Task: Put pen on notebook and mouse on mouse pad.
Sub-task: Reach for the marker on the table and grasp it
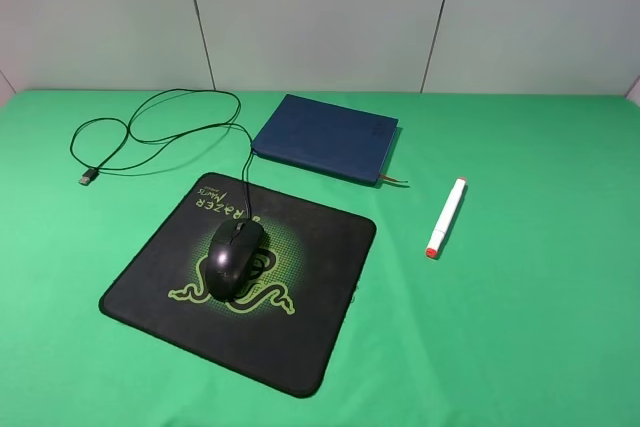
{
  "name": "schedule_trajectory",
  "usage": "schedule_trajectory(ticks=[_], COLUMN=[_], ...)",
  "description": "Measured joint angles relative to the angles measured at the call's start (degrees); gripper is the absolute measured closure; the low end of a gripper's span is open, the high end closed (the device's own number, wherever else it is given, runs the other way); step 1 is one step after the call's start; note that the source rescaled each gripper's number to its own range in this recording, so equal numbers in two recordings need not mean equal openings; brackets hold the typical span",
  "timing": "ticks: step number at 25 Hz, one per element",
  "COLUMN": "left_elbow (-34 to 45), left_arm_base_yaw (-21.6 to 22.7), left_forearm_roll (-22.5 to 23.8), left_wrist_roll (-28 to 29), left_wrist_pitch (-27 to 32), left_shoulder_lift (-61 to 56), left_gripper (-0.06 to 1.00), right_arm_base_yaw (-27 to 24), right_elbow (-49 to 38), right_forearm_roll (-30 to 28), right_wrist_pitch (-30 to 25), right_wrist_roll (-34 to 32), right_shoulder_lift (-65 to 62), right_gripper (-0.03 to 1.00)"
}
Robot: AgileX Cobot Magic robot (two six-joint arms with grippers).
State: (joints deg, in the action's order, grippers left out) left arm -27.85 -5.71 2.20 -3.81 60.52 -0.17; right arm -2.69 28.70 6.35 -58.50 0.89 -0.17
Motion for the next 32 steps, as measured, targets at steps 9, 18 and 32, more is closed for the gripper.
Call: schedule_trajectory(ticks=[9,18,32], left_elbow=[0.0,0.0,0.0], left_arm_base_yaw=[0.0,0.0,0.0], left_forearm_roll=[0.0,0.0,0.0], left_wrist_roll=[0.0,0.0,0.0], left_wrist_pitch=[0.0,0.0,0.0], left_shoulder_lift=[0.0,0.0,0.0], left_gripper=[-0.02,-0.02,-0.01], right_arm_base_yaw=[0.0,0.1,16.7], right_elbow=[5.9,18.6,28.7], right_forearm_roll=[0.0,1.2,2.1], right_wrist_pitch=[0.0,2.6,4.7], right_wrist_roll=[-6.8,0.6,0.6], right_shoulder_lift=[7.9,33.9,67.8], right_gripper=[-0.03,-0.03,-0.03])
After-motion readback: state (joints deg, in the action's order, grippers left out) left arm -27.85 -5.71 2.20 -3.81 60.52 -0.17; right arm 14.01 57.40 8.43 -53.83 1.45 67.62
